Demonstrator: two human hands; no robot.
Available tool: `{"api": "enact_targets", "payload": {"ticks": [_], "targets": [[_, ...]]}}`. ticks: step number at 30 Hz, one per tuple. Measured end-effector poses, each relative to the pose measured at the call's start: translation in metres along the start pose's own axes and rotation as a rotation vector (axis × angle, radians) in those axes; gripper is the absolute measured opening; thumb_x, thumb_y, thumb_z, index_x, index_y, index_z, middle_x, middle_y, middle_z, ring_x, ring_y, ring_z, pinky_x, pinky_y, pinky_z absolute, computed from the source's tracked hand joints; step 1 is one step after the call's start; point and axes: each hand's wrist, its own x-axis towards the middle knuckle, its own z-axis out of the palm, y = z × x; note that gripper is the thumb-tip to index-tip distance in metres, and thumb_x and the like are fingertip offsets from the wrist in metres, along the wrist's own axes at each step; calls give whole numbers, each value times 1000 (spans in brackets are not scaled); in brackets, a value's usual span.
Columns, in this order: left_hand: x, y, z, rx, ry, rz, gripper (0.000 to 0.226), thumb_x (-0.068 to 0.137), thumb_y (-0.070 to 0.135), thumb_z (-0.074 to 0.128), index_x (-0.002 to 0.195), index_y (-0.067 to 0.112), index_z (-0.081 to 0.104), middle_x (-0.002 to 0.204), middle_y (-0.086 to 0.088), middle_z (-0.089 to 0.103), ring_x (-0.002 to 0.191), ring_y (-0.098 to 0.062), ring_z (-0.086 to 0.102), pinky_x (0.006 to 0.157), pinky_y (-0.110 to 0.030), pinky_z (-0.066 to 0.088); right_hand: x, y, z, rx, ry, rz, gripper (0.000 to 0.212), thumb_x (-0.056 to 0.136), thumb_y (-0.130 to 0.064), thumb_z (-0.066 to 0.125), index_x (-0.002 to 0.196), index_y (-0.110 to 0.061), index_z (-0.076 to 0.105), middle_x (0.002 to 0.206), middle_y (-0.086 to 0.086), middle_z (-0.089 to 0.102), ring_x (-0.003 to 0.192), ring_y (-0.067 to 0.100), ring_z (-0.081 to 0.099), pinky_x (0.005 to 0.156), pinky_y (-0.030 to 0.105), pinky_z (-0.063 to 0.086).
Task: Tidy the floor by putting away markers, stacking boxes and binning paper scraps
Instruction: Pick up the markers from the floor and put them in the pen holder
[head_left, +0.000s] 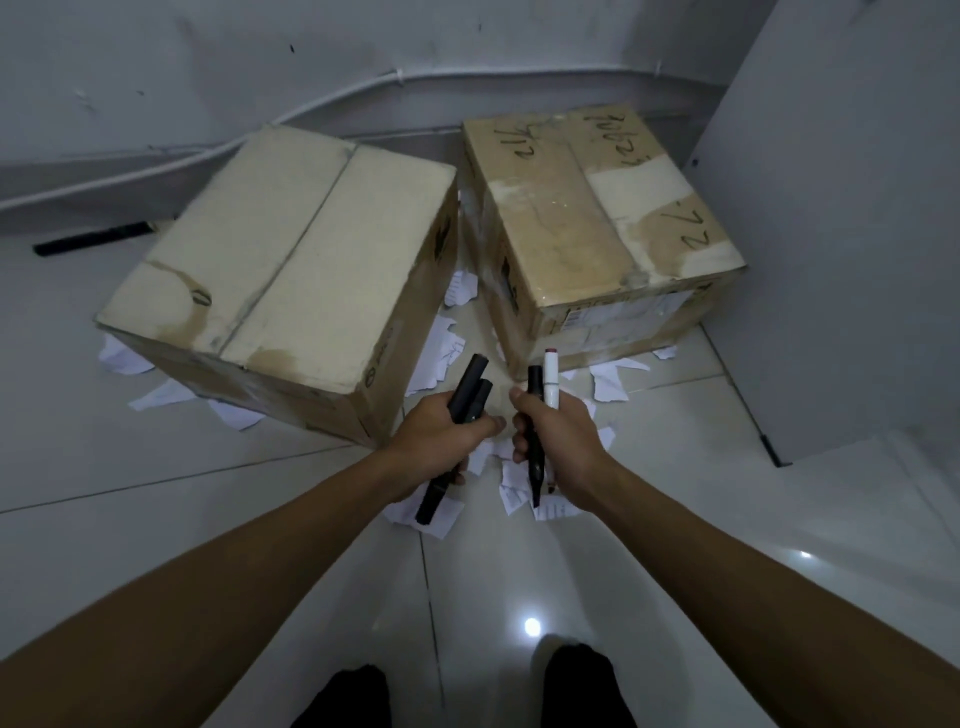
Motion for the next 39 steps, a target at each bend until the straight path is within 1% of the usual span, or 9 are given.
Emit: {"api": "enact_targets", "payload": {"ticks": [5, 9, 13, 18, 22, 27, 30, 35, 39], "targets": [[-5, 15, 5, 72, 216, 146, 23, 81, 10, 70, 67, 16, 52, 61, -2, 52, 60, -20, 51, 55, -25, 42, -4, -19, 12, 127, -148, -12, 25, 100, -17, 55, 77, -12, 48, 60, 6, 49, 47, 16, 41, 47, 28, 35], [-14, 51, -1, 9, 291, 294, 28, 84, 9, 70, 65, 21, 53, 59, 7, 52, 52, -1, 50, 47, -9, 35, -5, -49, 22, -53, -20, -255, 33, 100, -21, 57, 68, -14, 50, 50, -3, 43, 43, 12, 36, 43, 23, 30], [-15, 111, -23, 55, 331, 426, 22, 81, 21, 71, 72, 30, 54, 66, 11, 56, 60, -2, 52, 52, -8, 35, -1, -110, 31, -236, 68, -484, 37, 99, -29, 58, 65, -17, 50, 54, -1, 48, 48, 9, 43, 48, 24, 36], [-40, 208, -58, 128, 378, 471, 28, 78, 13, 67, 65, 27, 47, 60, 5, 51, 54, -8, 46, 48, -14, 33, -20, -213, 40, -193, 147, -526, 33, 99, -35, 57, 71, -18, 52, 56, -3, 48, 50, 10, 44, 49, 24, 38], [-84, 307, -77, 158, 352, 475, 34, 79, 10, 67, 62, 27, 43, 55, 6, 44, 45, -3, 41, 44, -12, 29, -60, -309, 45, -154, 174, -528, 33, 100, -35, 55, 76, -12, 51, 61, 3, 47, 53, 12, 43, 50, 25, 36], [-154, 440, -94, 135, 307, 494, 36, 80, 9, 68, 65, 31, 44, 56, 8, 44, 47, -5, 42, 46, -12, 30, -130, -448, 44, -93, 194, -535, 24, 99, -35, 58, 77, -26, 54, 58, -7, 46, 53, 8, 43, 53, 27, 37], [-197, 519, -104, 98, 286, 513, 32, 81, 5, 68, 68, 25, 47, 58, 4, 47, 44, -3, 47, 44, -10, 34, -177, -536, 42, -94, 223, -556, 25, 99, -32, 59, 75, -26, 52, 58, -7, 46, 48, 0, 43, 51, 18, 38], [-251, 630, -119, 74, 288, 529, 19, 81, 11, 69, 76, 21, 54, 70, 0, 55, 64, -14, 52, 57, -18, 43, -241, -651, 35, -79, 249, -590, 29, 101, -29, 56, 74, -22, 49, 61, -6, 47, 49, -2, 44, 49, 11, 38], [-293, 701, -122, 13, 280, 536, 16, 86, 17, 70, 81, 25, 57, 72, 4, 59, 68, -14, 57, 62, -28, 50, -288, -720, 33, -39, 311, -581, 25, 99, -32, 58, 81, -15, 58, 68, -1, 57, 60, 5, 54, 56, 16, 47]]}}
